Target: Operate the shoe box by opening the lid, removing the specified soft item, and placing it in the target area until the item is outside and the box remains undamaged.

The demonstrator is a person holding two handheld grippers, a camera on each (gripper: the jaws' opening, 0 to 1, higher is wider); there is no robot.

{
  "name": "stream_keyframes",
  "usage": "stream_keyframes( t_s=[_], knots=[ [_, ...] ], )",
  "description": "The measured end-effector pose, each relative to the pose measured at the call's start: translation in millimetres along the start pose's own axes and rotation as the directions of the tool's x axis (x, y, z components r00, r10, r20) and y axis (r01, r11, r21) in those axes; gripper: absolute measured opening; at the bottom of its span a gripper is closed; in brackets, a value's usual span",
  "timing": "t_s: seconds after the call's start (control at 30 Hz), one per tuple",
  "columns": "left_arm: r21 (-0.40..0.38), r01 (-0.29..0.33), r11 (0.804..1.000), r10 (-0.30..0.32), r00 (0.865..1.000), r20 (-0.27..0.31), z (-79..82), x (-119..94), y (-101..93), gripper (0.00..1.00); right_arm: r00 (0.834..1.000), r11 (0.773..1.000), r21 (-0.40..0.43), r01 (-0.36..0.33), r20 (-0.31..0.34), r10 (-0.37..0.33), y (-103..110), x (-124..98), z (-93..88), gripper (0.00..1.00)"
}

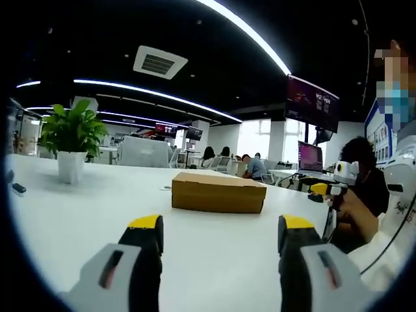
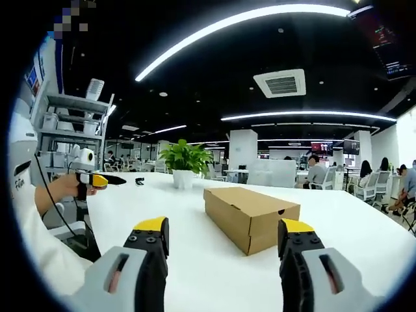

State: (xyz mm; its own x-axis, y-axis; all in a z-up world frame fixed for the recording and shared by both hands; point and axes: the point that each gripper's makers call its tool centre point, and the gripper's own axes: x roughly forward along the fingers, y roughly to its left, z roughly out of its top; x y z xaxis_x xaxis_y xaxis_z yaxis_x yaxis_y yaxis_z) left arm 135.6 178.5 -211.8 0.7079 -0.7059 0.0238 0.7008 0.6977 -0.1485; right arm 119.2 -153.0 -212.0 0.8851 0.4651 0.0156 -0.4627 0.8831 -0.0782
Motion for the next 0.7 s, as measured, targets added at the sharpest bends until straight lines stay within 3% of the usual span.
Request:
stream_keyframes(
  t_s=[0.1, 0.13, 0.2, 0.33, 0.47, 0.7],
  knots=[
    [0.01, -0.022, 1.0, 0.022, 1.0, -0.017, -2.3, 1, 3.1, 0.73, 1.0, 1.0, 0.006, 0.0, 0.007, 0.0, 1, 1, 1.5, 0.7],
    [0.012, -0.027, 1.0, 0.027, 0.999, -0.029, -2.3, 2, 7.1, 0.71, 0.998, 1.0, 0.013, -0.024, 0.058, 0.023, 7, 5, 10.6, 0.69],
    [-0.005, -0.046, 0.999, 0.046, 0.999, -0.007, 6.3, 7, 13.8, 0.71, 0.996, 0.998, 0.024, -0.05, 0.08, 0.048, 15, 6, 14.1, 0.69],
    [0.012, -0.048, 0.999, 0.048, 0.999, -0.016, 6.4, 10, 15.9, 0.65, 0.997, 0.999, 0.011, -0.048, 0.056, 0.047, 16, 9, 9.2, 0.68],
    [0.029, -0.05, 0.998, 0.051, 0.998, -0.025, 6.3, 16, 14.9, 0.65, 0.999, 0.999, -0.011, -0.037, 0.015, 0.037, 16, 11, -0.7, 0.6],
    [0.069, -0.07, 0.995, 0.072, 0.997, -0.029, 9.1, 14, 21.4, 0.62, 1.0, 0.998, 0.055, -0.023, 0.013, 0.022, 7, 15, -1.4, 0.65]
  ],
)
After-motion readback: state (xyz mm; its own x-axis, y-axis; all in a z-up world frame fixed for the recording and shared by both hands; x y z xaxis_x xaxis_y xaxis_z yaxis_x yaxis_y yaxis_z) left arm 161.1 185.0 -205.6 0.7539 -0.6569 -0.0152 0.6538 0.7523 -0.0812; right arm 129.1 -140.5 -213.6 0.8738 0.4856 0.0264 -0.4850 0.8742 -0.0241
